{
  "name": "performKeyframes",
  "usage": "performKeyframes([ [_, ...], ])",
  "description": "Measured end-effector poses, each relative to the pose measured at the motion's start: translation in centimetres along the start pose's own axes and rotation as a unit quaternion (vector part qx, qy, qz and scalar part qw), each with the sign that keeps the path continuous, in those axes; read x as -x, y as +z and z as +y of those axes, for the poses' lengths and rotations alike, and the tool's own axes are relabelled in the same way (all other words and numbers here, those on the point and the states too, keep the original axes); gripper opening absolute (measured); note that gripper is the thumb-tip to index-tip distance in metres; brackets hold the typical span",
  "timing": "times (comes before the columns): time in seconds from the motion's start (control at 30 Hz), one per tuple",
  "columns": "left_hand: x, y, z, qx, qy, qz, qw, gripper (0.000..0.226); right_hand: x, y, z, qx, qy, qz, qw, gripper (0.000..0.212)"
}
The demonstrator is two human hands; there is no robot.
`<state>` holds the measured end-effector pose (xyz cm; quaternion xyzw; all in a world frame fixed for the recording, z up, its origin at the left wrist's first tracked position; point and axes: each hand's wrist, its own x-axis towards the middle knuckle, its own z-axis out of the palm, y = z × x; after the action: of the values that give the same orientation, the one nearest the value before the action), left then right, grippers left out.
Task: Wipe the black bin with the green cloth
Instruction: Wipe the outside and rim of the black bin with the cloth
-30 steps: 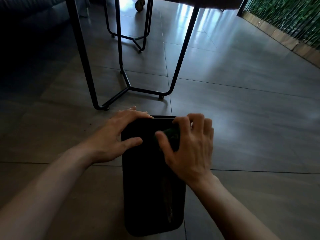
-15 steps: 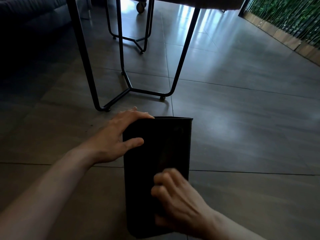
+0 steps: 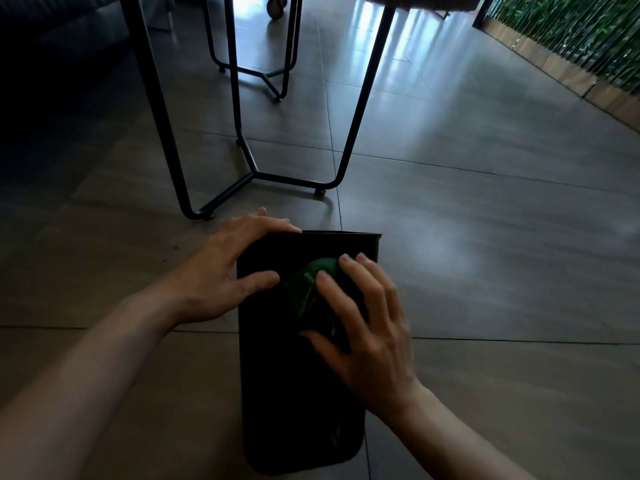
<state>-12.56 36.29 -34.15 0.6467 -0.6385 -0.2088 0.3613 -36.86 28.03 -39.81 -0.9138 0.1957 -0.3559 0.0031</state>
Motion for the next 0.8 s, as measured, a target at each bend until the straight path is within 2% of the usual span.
performKeyframes([
  [0.07, -0.1, -0.1, -0.2, 0.004, 0.001, 0.001, 1.000, 0.061, 0.8, 0.4, 0.1, 0.003, -0.043, -0.008, 0.999, 0.052],
  [0.13, -0.2, -0.2, -0.3, 0.011, -0.005, 0.005, 1.000, 0.061, 2.5, 0.6, 0.0, 0.017, -0.121, -0.031, 0.992, 0.043],
  [0.23, -0.2, -0.2, -0.2, 0.008, -0.010, 0.006, 1.000, 0.061, 5.9, -0.1, 0.3, 0.033, -0.253, -0.088, 0.963, 0.028],
  [0.3, -0.1, -0.1, -0.1, 0.004, -0.006, 0.001, 1.000, 0.063, 6.9, -1.0, 0.4, 0.033, -0.297, -0.112, 0.948, 0.023],
  [0.4, -0.1, -0.1, -0.1, 0.002, -0.009, 0.004, 1.000, 0.068, 4.3, -1.7, 1.0, 0.018, -0.263, -0.099, 0.959, 0.018],
  [0.53, -0.1, -0.1, -0.1, 0.012, -0.015, 0.002, 1.000, 0.068, -3.6, -2.5, 2.0, -0.026, -0.068, -0.006, 0.997, 0.025],
  [0.63, -0.1, -0.1, -0.1, 0.006, -0.012, 0.003, 1.000, 0.069, -5.6, -2.5, 1.8, -0.034, -0.016, 0.012, 0.999, 0.029],
  [0.7, -0.1, -0.1, -0.2, 0.002, -0.008, 0.004, 1.000, 0.069, -3.2, -2.0, 1.2, -0.029, -0.065, -0.004, 0.997, 0.032],
  [0.8, -0.1, -0.1, 0.0, 0.005, -0.012, 0.004, 1.000, 0.066, 4.2, -0.9, 0.3, 0.036, -0.252, -0.083, 0.964, 0.037],
])
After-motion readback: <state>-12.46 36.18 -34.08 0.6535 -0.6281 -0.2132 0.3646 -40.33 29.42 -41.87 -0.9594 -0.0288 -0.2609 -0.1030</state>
